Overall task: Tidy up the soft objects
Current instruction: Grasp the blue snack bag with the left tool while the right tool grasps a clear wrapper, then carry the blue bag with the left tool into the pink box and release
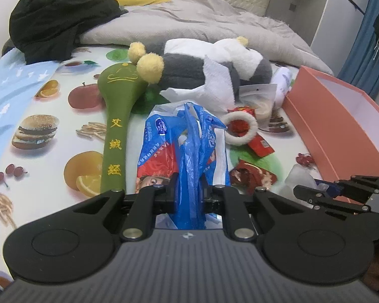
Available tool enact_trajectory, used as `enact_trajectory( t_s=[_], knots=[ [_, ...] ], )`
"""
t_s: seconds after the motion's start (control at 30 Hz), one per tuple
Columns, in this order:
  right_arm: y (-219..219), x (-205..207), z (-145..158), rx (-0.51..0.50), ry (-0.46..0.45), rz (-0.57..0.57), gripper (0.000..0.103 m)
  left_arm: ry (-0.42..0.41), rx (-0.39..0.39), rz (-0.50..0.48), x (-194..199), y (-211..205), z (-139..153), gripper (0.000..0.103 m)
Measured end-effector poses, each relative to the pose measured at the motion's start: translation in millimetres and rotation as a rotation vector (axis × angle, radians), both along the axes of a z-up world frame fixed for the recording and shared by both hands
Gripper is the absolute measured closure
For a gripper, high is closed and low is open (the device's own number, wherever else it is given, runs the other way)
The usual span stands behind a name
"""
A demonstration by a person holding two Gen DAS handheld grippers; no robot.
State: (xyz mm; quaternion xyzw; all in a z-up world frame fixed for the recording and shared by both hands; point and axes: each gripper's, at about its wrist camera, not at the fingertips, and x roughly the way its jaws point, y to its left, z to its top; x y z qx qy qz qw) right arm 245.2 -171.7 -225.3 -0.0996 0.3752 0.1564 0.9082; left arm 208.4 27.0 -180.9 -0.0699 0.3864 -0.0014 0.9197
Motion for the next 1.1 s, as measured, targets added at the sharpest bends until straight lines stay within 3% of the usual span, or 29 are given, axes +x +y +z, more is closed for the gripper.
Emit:
enact_trajectory(
  t_s=[0.43, 1.1],
  knots=[
    [-27.6, -37.9, 27.9, 0.164, 0.031, -0.08, 0.081, 0.009, -0.061, -0.014, -33.4, -30.1, 18.4, 0.086],
    [-94.3, -48.9, 159.8, 0.264, -0.193, -0.145, 0.081, -0.155, -0.109, -0.13, -18.6, -105.7, 141.2, 0.086]
  ],
)
